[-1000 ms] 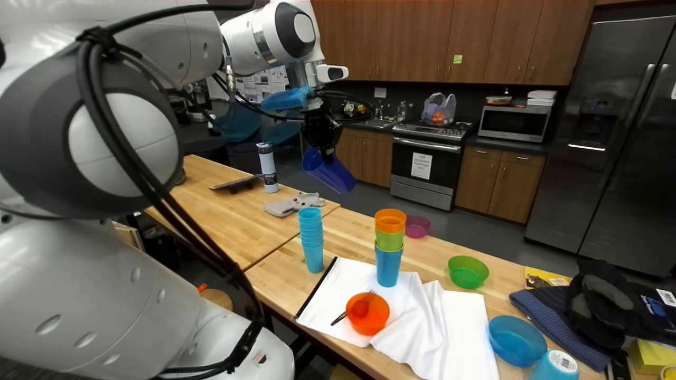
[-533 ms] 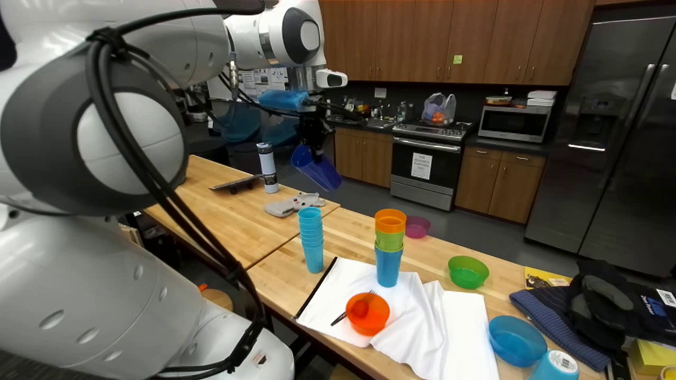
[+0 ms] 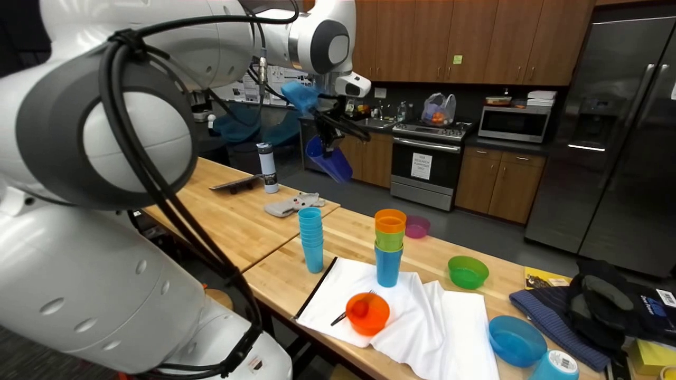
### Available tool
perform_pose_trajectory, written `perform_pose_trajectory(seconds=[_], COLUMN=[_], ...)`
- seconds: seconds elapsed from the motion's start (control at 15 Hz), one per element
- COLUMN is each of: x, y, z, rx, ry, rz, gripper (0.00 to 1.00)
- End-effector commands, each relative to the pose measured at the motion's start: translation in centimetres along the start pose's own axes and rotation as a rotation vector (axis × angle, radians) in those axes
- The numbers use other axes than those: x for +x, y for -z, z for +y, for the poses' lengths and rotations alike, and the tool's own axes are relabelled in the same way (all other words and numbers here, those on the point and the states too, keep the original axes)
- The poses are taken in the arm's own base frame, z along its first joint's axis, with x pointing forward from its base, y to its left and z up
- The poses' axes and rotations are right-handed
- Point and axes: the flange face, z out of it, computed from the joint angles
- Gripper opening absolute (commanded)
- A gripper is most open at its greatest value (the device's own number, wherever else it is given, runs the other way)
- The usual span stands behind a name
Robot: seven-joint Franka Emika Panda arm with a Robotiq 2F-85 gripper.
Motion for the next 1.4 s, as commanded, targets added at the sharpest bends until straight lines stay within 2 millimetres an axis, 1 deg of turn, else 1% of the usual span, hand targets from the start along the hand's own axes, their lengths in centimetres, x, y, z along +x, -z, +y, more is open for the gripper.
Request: perform_pose_trajectory(seconds=[0.0, 0.2, 0.33, 0.53, 0.73, 0.8, 0.93, 1.07, 1.13, 1.2, 1.33], x=[1.5, 2.3, 2.5, 2.7, 3.0, 3.1, 3.5, 3.9, 4.5, 4.6, 4.6], y=[1.1, 1.6, 1.6, 1.0, 0.2, -0.1, 0.0, 0.5, -0.4, -0.4, -0.5], z=[2.0, 3.6, 4.4, 5.8, 8.3, 9.4, 11.5, 13.0, 11.6, 12.1, 12.1], rx=[0.079, 0.142, 0.191, 0.254, 0.297, 0.312, 0.336, 0.356, 0.312, 0.316, 0.313], ry=[-0.168, -0.307, -0.385, -0.448, -0.5, -0.526, -0.567, -0.584, -0.571, -0.577, -0.578], rz=[0.005, -0.002, -0.017, -0.068, -0.124, -0.136, -0.154, -0.151, -0.15, -0.148, -0.15], gripper=[0.01, 0.01, 0.01, 0.01, 0.01, 0.01, 0.01, 0.01, 0.01, 0.04, 0.04])
